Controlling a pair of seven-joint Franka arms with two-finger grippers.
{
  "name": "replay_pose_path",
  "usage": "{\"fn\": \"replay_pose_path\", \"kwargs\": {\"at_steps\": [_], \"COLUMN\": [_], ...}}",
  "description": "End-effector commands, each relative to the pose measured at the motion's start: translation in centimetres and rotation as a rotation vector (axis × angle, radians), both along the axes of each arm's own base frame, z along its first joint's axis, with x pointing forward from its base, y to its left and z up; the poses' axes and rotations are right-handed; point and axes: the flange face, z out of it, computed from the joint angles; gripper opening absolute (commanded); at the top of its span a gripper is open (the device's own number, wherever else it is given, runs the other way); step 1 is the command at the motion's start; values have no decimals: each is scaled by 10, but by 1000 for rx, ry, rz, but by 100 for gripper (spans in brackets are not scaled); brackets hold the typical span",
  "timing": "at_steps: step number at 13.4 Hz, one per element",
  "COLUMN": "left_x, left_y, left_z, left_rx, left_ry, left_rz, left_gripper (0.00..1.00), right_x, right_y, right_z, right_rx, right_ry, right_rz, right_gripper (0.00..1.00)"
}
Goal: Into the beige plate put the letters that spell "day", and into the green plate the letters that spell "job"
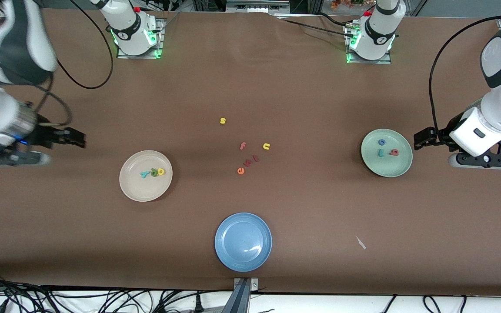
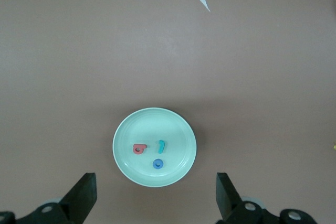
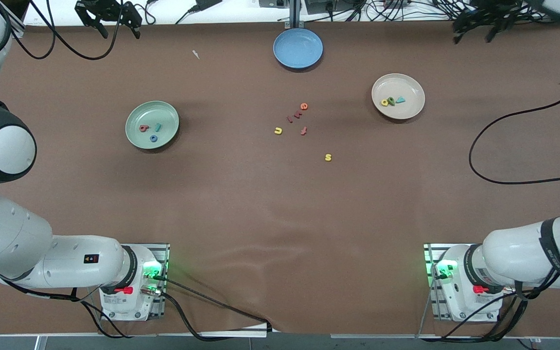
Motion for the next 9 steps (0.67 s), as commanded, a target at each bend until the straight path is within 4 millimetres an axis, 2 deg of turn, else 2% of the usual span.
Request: {"fn": "replay_pose_path", "kwargs": {"at_steps": [1, 4, 5, 7, 9], "left_x": [-6, -5, -5, -3, -3], "left_y": [4, 12, 11, 12, 12], "left_z": [2, 2, 4, 3, 2], "left_rx": [-24, -31, -32, -33, -33], "left_ry": [11, 10, 5, 6, 8], "left_rz": [-35, -21, -21, -21, -19], "left_gripper": [100, 100, 100, 100, 100], "right_x": [-5, -5, -4, -15, -27], "right_y": [-51, -42, -34, -6, 20], "right_z": [37, 49, 52, 70, 73], "right_rx": [102, 108, 109, 73, 16], "right_ry": [4, -5, -12, -25, -29], "right_rz": [-129, -144, -139, -157, -134], "right_gripper": [100, 100, 100, 100, 100]}}
